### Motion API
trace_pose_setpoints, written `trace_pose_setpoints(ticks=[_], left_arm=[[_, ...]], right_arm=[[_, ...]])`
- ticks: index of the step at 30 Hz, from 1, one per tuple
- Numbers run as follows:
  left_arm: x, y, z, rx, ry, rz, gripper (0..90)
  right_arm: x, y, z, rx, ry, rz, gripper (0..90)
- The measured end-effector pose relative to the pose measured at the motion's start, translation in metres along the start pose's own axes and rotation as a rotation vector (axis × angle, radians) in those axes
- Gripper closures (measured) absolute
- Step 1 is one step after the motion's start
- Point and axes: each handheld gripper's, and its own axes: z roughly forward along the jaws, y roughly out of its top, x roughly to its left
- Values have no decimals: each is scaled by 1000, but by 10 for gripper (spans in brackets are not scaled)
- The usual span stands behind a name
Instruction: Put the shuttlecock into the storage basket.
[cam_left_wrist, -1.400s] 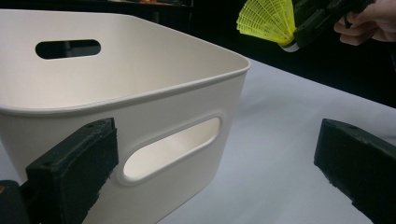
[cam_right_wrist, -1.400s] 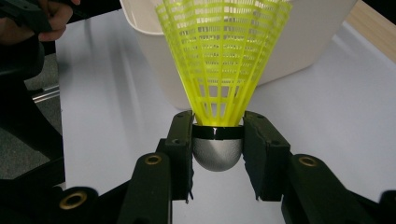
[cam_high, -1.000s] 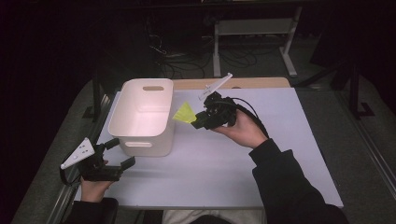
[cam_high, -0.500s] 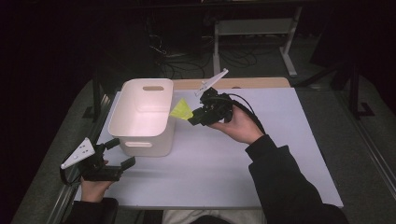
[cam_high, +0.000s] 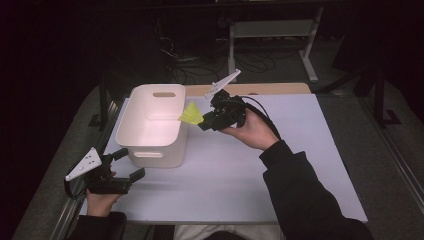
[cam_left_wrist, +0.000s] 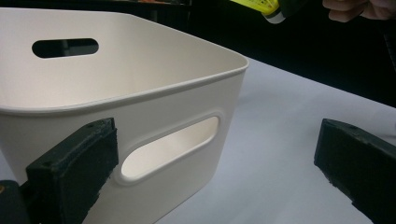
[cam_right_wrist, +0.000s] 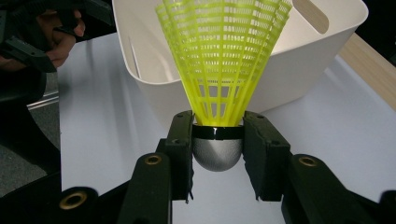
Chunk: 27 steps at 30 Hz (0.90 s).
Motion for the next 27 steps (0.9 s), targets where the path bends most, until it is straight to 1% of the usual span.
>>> trace_pose_setpoints(ticks=[1,17,23,27], left_arm=[[0,0,0,1,0,1,0],[0,0,0,-1,-1,0,0],[0,0,0,-1,-1,0,0],[0,0,0,0,-1,2,0]], right_arm=[[0,1,0,-2,-2,-8,632],[3,21,1,-5,-2,-31,632],[5,27,3,2,3,-44,632],[5,30,4,5,2,-44,632]])
